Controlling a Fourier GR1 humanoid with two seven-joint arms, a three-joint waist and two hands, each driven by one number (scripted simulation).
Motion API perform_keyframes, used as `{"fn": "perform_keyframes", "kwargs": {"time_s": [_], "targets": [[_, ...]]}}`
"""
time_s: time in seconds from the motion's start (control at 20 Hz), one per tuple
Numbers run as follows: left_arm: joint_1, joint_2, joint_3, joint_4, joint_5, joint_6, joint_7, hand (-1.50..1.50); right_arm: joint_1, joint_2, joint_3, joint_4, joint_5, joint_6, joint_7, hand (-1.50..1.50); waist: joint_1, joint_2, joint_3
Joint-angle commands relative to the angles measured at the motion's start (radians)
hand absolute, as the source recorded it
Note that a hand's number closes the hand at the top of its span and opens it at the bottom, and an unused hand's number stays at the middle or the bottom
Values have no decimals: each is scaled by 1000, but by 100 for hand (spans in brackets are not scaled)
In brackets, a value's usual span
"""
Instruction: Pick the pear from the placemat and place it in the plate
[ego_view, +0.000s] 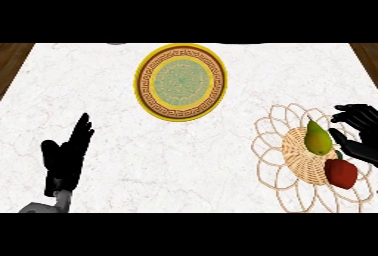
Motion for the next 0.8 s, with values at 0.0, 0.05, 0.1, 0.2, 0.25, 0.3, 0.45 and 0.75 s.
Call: {"fn": "perform_keyframes", "kwargs": {"time_s": [0.0,0.05,0.1,0.2,0.25,0.3,0.45,0.75], "targets": [[-39,3,-18,14,-17,-10,45,0,32,-3,-54,153,-72,281,-189,-150,23,-2,-2],[-46,-32,-37,24,-36,14,44,0,13,-38,-20,200,3,330,-221,-150,31,-3,-4],[-10,-19,-32,9,-26,-7,25,0,22,-87,-8,228,64,364,-260,-150,38,-4,-4],[-51,-2,-25,-11,-32,0,77,0,-14,-147,30,236,187,329,-286,-150,41,-5,-5],[-29,-17,-39,-24,-28,-8,73,0,-44,-116,66,269,252,288,-309,-150,51,-5,-5],[-19,-12,-40,-33,-38,3,71,0,-66,-159,68,287,293,252,-289,-150,57,-4,-5],[-41,-42,-40,47,-53,1,31,0,-91,-223,101,310,410,219,-342,-150,43,-3,-6],[-49,-59,-57,15,-93,27,77,0,-241,-304,178,385,534,336,-277,-150,44,-8,-7]]}}
